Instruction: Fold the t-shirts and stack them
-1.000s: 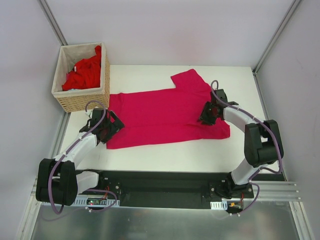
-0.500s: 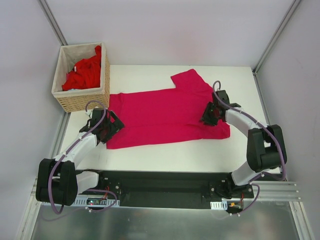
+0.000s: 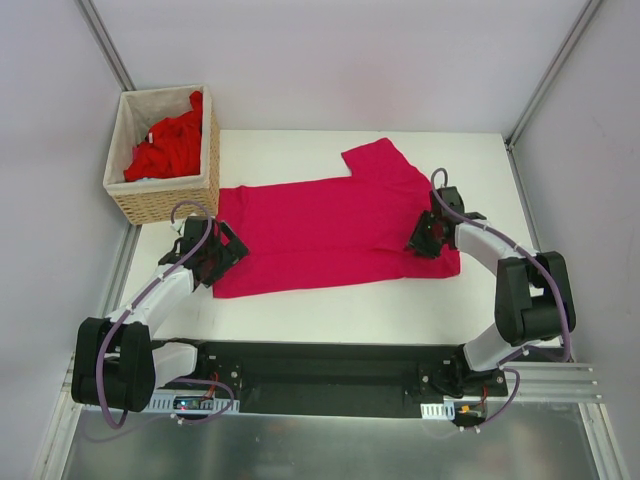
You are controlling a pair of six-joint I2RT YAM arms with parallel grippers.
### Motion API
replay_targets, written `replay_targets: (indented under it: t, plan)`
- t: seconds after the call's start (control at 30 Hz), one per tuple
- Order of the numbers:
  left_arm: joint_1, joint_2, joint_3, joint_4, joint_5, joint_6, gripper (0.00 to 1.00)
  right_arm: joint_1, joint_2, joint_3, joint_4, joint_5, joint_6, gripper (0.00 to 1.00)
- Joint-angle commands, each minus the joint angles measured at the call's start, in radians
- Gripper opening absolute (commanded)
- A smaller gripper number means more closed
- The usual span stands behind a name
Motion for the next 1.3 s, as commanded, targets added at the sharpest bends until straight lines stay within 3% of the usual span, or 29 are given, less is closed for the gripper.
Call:
replay_targets:
  t: [0.0, 0.53, 0.77, 0.83, 1.27]
  plan:
    - [-0.008, -0.019, -0.001, 0.007, -0.016, 0.008, 0.99, -0.011, -0.020, -0.002, 0.031, -0.009, -0.015, 0.36]
    - [-0.008, -0.019, -0.001, 0.006, -0.033, 0.014, 0.99, -0.011, 0.068, 0.009, 0.093, -0.042, 0.008, 0.30]
    - [-0.008, -0.011, 0.000, 0.006, -0.032, 0.014, 0.99, -0.011, 0.070, 0.022, 0.085, -0.045, 0.008, 0.11]
    - [-0.008, -0.012, 0.000, 0.006, -0.030, 0.016, 0.99, -0.011, 0.066, 0.027, 0.081, -0.042, 0.008, 0.01]
    - [-0.008, -0.006, -0.003, 0.006, -0.024, 0.010, 0.99, 0.036, 0.109, 0.243, -0.016, -0.040, -0.006, 0.01]
